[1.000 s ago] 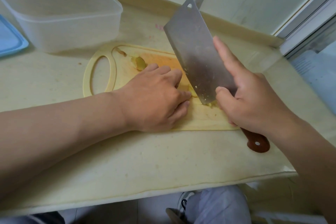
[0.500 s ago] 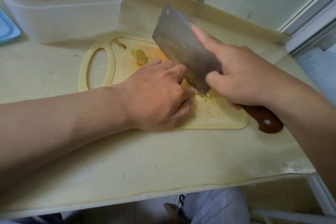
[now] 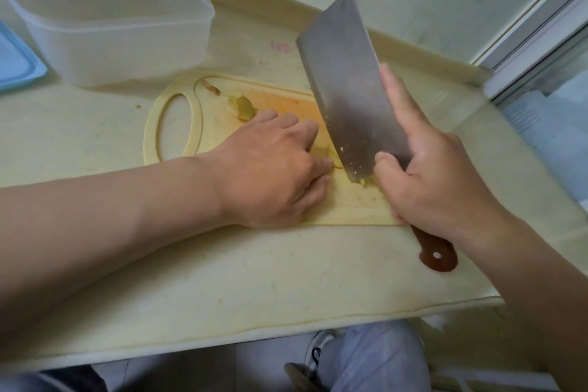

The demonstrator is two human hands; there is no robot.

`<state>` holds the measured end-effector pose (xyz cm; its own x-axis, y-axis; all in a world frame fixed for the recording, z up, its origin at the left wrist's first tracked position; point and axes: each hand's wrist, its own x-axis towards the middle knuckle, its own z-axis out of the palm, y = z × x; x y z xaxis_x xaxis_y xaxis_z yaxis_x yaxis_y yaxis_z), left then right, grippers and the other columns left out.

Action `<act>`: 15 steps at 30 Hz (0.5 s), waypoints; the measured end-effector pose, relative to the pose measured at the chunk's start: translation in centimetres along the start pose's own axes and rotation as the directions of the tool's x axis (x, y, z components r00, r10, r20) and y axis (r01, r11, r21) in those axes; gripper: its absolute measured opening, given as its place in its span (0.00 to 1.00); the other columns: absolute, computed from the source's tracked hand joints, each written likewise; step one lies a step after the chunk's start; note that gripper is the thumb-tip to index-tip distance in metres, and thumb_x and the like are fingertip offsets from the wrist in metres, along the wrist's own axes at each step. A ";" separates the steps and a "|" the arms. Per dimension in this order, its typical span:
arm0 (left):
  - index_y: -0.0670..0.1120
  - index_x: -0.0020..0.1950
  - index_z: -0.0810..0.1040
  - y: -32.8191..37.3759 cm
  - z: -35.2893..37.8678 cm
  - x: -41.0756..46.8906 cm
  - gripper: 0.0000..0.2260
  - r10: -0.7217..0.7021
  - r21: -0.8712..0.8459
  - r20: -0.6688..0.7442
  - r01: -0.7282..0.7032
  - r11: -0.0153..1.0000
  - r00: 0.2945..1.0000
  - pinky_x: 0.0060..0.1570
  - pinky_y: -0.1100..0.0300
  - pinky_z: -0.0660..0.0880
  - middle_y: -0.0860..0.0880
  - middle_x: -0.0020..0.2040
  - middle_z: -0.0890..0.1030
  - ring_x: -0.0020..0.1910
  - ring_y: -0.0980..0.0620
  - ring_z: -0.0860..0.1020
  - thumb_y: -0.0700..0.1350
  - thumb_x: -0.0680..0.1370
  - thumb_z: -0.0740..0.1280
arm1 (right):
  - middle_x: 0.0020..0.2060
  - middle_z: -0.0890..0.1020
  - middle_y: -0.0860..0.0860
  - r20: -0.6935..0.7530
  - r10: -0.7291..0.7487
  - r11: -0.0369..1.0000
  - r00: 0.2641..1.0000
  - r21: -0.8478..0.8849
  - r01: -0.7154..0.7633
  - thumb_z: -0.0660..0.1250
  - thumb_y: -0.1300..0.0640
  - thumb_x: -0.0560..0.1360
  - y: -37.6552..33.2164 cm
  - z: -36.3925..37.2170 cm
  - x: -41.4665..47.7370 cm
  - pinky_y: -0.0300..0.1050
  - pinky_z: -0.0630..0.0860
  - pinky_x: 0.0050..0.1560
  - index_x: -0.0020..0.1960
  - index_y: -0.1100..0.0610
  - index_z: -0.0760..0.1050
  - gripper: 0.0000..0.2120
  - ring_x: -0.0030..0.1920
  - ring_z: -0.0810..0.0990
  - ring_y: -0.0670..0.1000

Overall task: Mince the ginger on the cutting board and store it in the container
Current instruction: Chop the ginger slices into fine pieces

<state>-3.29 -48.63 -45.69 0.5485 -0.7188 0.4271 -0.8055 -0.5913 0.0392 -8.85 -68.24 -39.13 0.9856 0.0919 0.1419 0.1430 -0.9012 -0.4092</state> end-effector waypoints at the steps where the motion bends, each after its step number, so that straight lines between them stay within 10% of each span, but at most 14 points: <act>1: 0.50 0.53 0.85 0.0 0.1 0.0 0.26 0.003 0.003 -0.002 -0.003 1.000 1.000 0.40 0.54 0.61 0.46 0.41 0.73 0.37 0.44 0.71 0.57 0.81 0.48 | 0.26 0.78 0.61 0.009 -0.012 1.000 1.000 -0.017 0.012 0.61 0.63 0.79 0.0 -0.1 -0.1 0.56 0.79 0.32 0.80 0.27 0.46 0.44 0.25 0.77 0.57; 15: 0.50 0.52 0.85 -0.1 0.4 0.0 0.26 0.014 0.010 -0.024 -0.014 1.000 1.000 0.41 0.55 0.58 0.46 0.41 0.72 0.37 0.45 0.70 0.57 0.81 0.47 | 0.27 0.81 0.52 0.204 0.020 0.995 0.979 -0.100 0.001 0.59 0.64 0.78 -1.2 -1.2 2.0 0.49 0.81 0.31 0.81 0.30 0.46 0.44 0.24 0.79 0.53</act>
<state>-3.14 -48.66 -46.04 0.5316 -0.7182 0.4490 -0.8107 -0.5849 0.0243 -7.13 -67.51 -37.29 0.9859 0.1588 -0.0533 0.1341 -0.9391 -0.3164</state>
